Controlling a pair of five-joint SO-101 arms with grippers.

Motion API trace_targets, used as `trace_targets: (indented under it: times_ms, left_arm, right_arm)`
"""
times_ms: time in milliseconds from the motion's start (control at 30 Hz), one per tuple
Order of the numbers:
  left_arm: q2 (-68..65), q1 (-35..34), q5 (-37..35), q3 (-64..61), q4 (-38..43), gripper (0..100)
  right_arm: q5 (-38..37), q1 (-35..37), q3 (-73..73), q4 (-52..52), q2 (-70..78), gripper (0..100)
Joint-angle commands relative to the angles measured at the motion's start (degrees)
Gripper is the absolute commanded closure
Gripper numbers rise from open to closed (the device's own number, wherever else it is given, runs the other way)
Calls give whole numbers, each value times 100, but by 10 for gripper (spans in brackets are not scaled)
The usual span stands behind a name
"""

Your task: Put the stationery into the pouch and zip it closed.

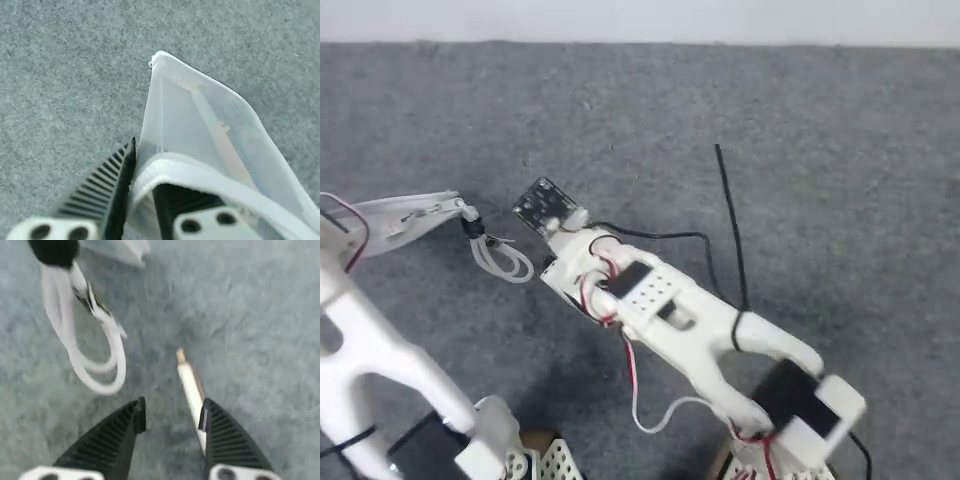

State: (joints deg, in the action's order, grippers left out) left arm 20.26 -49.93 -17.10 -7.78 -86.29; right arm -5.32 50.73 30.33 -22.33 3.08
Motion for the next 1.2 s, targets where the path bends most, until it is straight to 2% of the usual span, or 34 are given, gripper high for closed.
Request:
trace_targets:
  times_ms: [0, 133, 667, 967, 1167]
  left_arm:
    - [237, -26, -70, 224, 167, 991]
    - [237, -26, -70, 224, 167, 991]
    - [237, 62, -70, 198, 158, 991]
    - [237, 105, -70, 198, 158, 991]
    - [237, 105, -70, 198, 158, 991]
  right_arm:
    - [-88, -119, -1046, -796, 303, 816]
    - [-79, -207, -1714, -1349, 840, 815]
    - [-88, -462, -3455, -2448, 2457, 823]
    - [-88, -734, -4237, -3653, 2607, 990]
    - [-88, -760, -4378, -4295, 2589, 993]
